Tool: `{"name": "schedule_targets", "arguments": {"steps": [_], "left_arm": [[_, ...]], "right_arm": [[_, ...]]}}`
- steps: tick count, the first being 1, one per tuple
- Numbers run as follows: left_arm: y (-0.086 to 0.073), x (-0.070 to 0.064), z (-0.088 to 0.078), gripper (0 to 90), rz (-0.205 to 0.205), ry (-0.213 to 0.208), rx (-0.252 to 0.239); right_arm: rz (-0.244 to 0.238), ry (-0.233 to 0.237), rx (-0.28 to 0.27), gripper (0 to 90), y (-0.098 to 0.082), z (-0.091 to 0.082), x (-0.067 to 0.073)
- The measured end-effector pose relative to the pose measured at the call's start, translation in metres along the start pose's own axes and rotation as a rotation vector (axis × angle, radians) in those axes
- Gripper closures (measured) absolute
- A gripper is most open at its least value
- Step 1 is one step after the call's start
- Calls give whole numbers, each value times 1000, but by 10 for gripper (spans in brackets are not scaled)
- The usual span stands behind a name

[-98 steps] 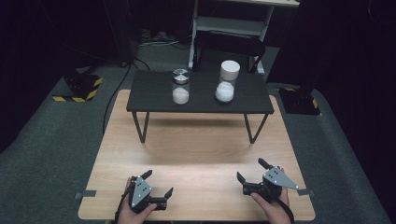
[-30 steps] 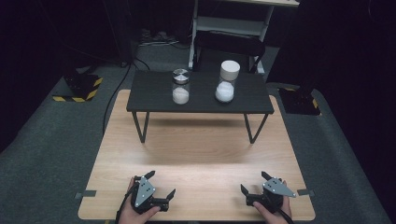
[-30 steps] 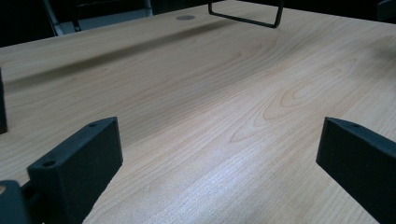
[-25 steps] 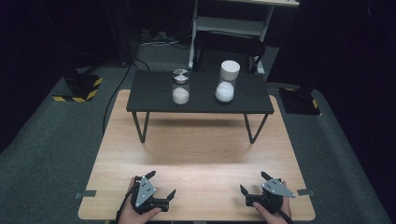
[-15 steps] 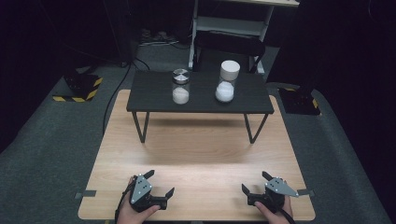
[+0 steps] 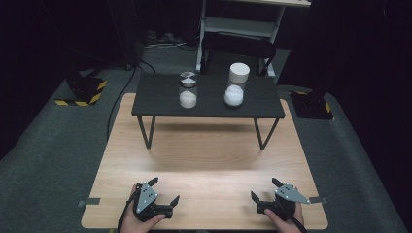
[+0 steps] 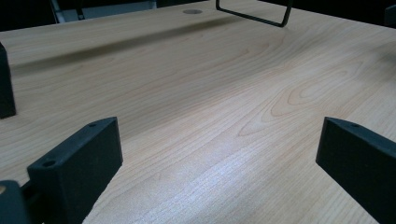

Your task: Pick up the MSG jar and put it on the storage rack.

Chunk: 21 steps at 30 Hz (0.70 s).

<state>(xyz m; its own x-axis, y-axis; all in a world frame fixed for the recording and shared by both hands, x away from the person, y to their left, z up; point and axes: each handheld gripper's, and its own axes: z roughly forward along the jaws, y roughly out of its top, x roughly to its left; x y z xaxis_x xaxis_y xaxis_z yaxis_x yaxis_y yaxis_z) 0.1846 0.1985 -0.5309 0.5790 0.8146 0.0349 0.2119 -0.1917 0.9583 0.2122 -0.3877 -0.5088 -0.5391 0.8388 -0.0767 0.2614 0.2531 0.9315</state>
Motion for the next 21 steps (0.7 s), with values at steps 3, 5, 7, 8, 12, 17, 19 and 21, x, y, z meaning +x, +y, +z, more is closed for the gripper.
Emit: {"name": "schedule_targets", "arguments": {"steps": [3,5,7,8,12,17,19,21], "left_arm": [[0,-1,0,8,11,-2,-1],[1,-2,1,8,19,-2,3],[1,-2,1,8,25,-2,4],[1,-2,1,8,30,-2,4],[0,-4,0,9,38,-1,2],[0,-5,0,9,43,0,3],[1,-5,0,9,43,-1,6],[2,-4,1,9,40,-4,9]], "right_arm": [[-3,1,1,1,0,0,0],[-6,6,3,1,1,1,0],[-9,7,3,1,1,1,0],[-10,7,3,1,1,1,0],[-15,11,3,1,1,2,-1],[-26,7,-3,1,0,2,1],[-28,4,-4,1,0,1,2],[-36,2,-2,2,0,2,3]]}}
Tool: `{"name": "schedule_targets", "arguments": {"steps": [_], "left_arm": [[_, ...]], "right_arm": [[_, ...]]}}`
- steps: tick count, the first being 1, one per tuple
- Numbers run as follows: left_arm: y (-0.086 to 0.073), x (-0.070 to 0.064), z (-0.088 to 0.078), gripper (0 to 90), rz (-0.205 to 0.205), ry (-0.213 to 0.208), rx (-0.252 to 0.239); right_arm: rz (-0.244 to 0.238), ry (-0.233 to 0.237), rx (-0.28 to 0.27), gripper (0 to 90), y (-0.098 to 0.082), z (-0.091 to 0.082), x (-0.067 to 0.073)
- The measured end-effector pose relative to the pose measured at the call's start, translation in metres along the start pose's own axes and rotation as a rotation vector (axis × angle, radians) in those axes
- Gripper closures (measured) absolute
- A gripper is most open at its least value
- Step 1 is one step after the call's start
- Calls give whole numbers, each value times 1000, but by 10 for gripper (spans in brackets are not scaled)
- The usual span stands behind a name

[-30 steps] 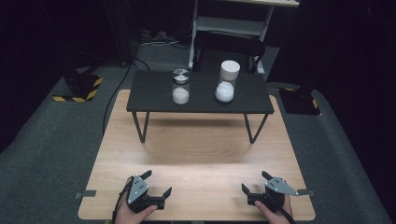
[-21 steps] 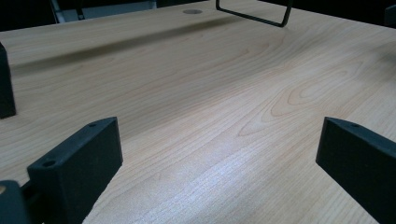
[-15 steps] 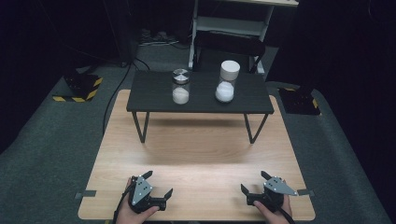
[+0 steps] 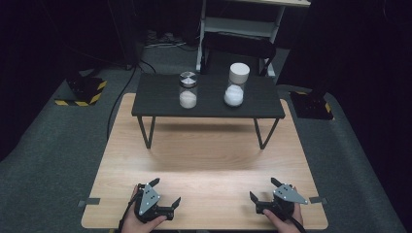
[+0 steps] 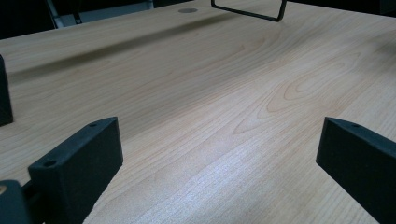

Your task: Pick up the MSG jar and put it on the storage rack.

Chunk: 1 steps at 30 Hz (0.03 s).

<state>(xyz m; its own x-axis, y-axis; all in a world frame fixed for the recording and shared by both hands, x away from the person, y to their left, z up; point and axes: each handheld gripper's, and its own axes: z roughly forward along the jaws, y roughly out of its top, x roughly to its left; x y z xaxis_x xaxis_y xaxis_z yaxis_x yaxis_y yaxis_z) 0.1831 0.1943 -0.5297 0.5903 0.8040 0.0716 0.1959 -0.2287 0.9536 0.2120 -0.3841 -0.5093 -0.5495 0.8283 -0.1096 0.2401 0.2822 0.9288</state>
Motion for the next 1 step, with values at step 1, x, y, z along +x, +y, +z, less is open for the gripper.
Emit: {"name": "schedule_targets", "arguments": {"steps": [1], "left_arm": [[0,0,0,9,1,-2,1]], "right_arm": [[-3,0,1,1,0,0,0]]}}
